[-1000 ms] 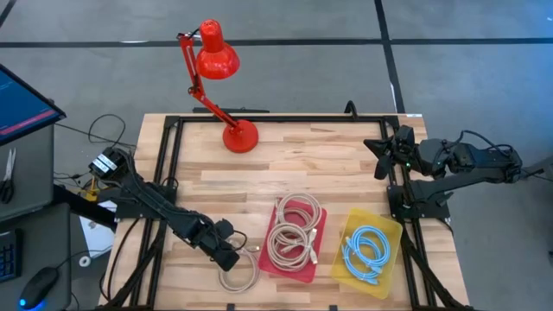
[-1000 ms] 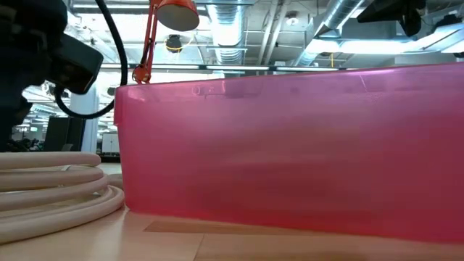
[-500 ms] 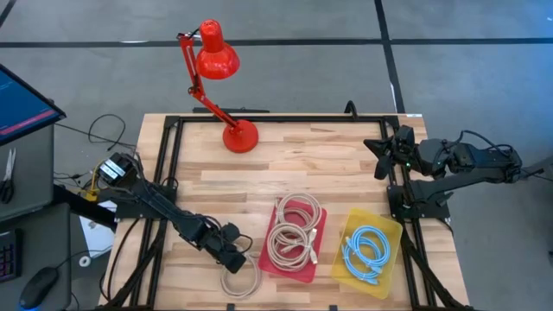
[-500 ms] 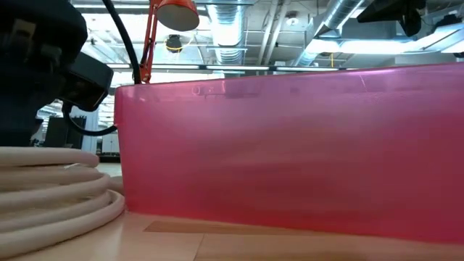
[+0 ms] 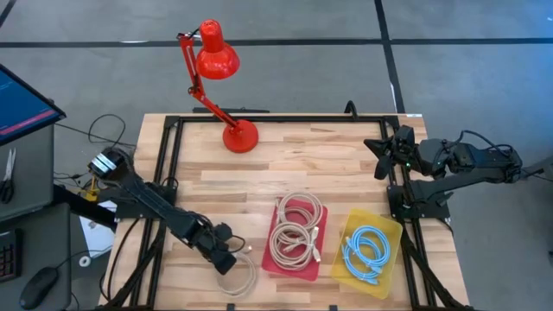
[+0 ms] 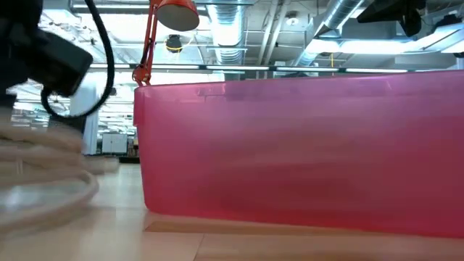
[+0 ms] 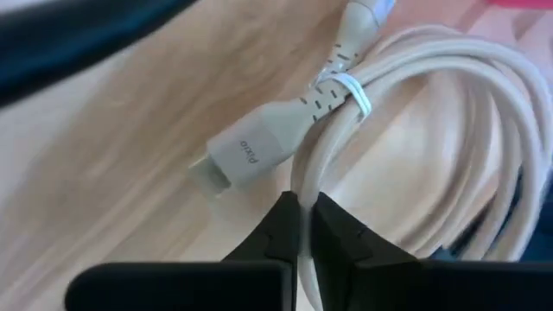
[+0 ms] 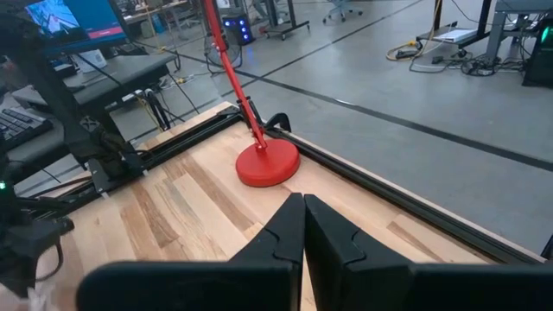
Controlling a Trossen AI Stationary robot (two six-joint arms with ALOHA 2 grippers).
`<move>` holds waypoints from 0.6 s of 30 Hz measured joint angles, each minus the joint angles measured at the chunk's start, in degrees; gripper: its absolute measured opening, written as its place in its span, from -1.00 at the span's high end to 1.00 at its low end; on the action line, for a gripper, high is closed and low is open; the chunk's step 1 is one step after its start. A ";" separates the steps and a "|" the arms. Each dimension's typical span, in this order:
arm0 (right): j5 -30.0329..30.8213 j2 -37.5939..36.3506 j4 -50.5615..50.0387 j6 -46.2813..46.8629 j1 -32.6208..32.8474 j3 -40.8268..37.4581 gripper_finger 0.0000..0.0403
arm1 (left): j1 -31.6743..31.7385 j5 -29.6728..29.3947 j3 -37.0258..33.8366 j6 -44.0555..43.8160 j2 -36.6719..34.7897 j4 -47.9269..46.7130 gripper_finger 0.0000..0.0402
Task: Sort HDMI cables
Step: Put the brown HDMI cable into the pink bin
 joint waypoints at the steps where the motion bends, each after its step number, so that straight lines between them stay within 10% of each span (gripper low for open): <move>1: 0.02 0.00 0.00 -0.06 0.00 0.00 1.00 | -0.01 0.61 0.05 0.04 -1.47 -2.08 0.94; 7: 0.00 0.00 -0.24 -0.48 0.00 0.00 1.00 | 0.41 -1.16 0.06 -0.34 -11.35 -10.17 0.94; 18: 0.09 0.00 -2.47 -0.46 -0.02 0.00 1.00 | 4.34 -25.60 3.23 -2.01 -22.96 -6.86 0.94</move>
